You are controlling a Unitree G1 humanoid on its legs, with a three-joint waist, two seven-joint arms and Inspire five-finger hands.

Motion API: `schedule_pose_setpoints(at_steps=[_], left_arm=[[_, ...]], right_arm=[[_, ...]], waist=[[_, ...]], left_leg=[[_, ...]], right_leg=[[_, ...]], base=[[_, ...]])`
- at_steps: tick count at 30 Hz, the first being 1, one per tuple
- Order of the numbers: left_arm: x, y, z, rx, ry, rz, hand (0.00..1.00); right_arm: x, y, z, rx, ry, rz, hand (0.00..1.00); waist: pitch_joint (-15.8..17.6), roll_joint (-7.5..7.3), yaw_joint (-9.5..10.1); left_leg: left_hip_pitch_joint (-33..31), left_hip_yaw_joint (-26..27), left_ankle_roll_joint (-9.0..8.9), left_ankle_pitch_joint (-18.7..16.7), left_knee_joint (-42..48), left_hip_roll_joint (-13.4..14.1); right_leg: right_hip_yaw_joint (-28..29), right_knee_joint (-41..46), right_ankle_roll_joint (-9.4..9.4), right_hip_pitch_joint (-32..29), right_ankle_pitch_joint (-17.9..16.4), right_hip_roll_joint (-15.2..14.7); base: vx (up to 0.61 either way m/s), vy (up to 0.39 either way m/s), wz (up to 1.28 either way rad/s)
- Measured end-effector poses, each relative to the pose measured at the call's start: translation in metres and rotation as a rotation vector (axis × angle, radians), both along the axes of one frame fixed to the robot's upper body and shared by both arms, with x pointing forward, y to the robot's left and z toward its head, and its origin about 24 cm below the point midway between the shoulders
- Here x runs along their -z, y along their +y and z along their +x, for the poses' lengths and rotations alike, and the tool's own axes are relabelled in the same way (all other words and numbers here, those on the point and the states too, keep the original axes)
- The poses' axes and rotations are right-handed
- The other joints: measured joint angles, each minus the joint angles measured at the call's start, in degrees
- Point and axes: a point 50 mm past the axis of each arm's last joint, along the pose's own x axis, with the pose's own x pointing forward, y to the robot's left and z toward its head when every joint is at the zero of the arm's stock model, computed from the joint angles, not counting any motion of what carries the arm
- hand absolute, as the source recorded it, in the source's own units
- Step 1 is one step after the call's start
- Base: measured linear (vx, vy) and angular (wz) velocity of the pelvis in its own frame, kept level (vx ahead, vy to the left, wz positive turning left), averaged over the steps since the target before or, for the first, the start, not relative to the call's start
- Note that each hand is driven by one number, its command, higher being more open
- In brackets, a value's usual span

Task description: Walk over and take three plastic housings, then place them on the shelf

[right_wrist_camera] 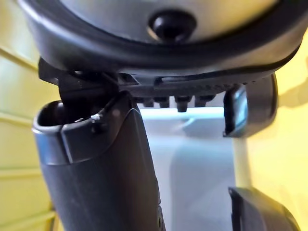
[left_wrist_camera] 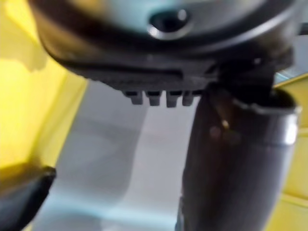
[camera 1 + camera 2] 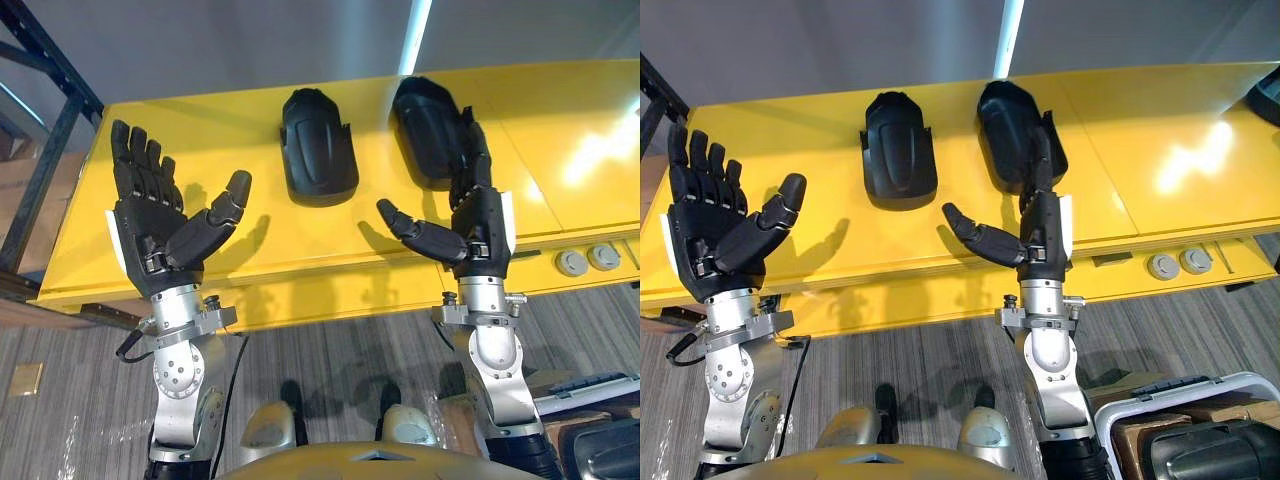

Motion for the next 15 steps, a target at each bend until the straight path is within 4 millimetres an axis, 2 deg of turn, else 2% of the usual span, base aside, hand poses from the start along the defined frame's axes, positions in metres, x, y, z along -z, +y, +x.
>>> schedule_pose_setpoints(at_steps=[5, 11, 14, 15], left_arm=[[-0.001, -0.015, 0.001, 0.119, -0.022, 0.012, 1.00], [-0.007, -0.017, 0.000, 0.144, -0.054, 0.011, 1.00], [-0.012, -0.019, 0.003, 0.121, -0.084, -0.002, 1.00], [-0.017, -0.020, 0.005, 0.117, -0.112, -0.005, 1.00]], right_arm=[[0.005, -0.022, -0.008, 0.129, 0.020, 0.026, 1.00], [0.021, -0.052, -0.035, 0.201, 0.115, 0.042, 1.00], [0.024, -0.068, -0.045, 0.230, 0.124, 0.085, 1.00], [0.022, -0.072, -0.046, 0.233, 0.111, 0.094, 1.00]], waist=[[-2.0, -0.36, -0.69], [-3.5, -0.81, -4.58], [-3.5, -0.62, -6.97], [-3.6, -0.41, -7.66]], left_leg=[[3.6, 4.2, -0.25, -0.1, -2.2, 0.3], [4.6, 12.1, -1.05, -1.9, -1.9, 1.4], [3.7, 14.8, -1.42, -5.1, 3.0, 3.1], [2.5, 14.3, -1.26, -6.5, 5.6, 3.8]], right_leg=[[4.1, -1.6, 0.03, 0.6, 0.8, 0.7], [12.7, -3.4, 0.10, -3.1, 3.0, 2.5], [16.3, -3.5, -0.02, -4.0, 3.4, 4.0], [17.2, -3.5, -0.16, -4.8, 3.5, 4.7]], base=[[0.02, 0.015, -0.44], [-0.01, 0.007, -0.75], [0.01, -0.016, -0.61], [-0.01, -0.022, -0.50]])
